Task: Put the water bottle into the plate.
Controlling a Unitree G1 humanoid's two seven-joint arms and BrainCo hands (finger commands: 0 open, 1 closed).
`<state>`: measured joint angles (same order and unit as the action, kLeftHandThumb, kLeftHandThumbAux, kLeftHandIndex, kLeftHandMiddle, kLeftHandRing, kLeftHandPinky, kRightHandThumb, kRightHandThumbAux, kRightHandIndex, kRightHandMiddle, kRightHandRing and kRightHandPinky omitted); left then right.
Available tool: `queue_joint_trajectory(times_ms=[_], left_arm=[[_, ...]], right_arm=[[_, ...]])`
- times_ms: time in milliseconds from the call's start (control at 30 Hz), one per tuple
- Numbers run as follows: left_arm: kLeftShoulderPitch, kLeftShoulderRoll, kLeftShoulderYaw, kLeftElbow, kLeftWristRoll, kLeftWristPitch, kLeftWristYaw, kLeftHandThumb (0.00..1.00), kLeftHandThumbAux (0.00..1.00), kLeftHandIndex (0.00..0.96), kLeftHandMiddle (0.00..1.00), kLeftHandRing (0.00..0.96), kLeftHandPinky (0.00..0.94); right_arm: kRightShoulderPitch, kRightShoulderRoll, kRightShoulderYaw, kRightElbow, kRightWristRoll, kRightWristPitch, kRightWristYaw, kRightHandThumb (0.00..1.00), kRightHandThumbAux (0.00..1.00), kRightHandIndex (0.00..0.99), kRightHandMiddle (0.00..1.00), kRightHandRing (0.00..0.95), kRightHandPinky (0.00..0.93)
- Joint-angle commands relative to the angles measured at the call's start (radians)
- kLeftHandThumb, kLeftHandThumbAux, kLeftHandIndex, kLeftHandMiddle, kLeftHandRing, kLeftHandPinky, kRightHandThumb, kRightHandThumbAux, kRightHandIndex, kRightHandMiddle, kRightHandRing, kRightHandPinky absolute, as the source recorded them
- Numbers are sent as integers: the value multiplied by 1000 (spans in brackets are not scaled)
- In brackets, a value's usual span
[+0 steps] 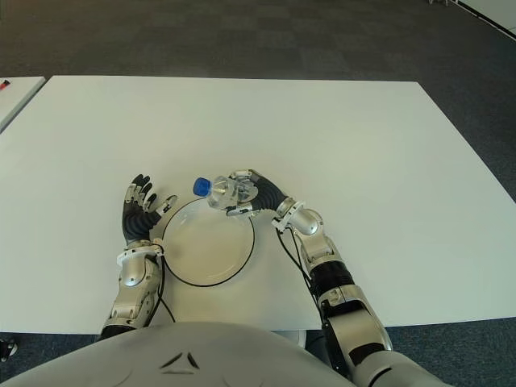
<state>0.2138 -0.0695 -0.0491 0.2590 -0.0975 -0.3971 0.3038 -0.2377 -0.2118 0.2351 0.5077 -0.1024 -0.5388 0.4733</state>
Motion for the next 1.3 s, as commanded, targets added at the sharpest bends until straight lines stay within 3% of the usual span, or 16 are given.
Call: queue_joint_trajectory(times_ms=[33,567,967,1300], left_arm=[[-22,-82,-5,48,7,25,2,0,965,135,135,111,137],[-43,-75,-3,91,8,-1,1,0,971,118,131,116,143],[-52,-76,-1,114,9,-20,1,0,973,114,132,117,148],[-57,-73,-1,128,12,-29,2,0,959,114,128,114,145]], right_arm=[[14,27,38,-42,14,29,40,954,657,387,503,529,850],[14,11,123,-87,-65,-54,54,954,656,390,502,533,852],[19,19,176,-43,-166,-197,-25,954,657,388,503,527,849],[18,16,209,-28,-181,-217,-19,954,657,387,504,527,849]])
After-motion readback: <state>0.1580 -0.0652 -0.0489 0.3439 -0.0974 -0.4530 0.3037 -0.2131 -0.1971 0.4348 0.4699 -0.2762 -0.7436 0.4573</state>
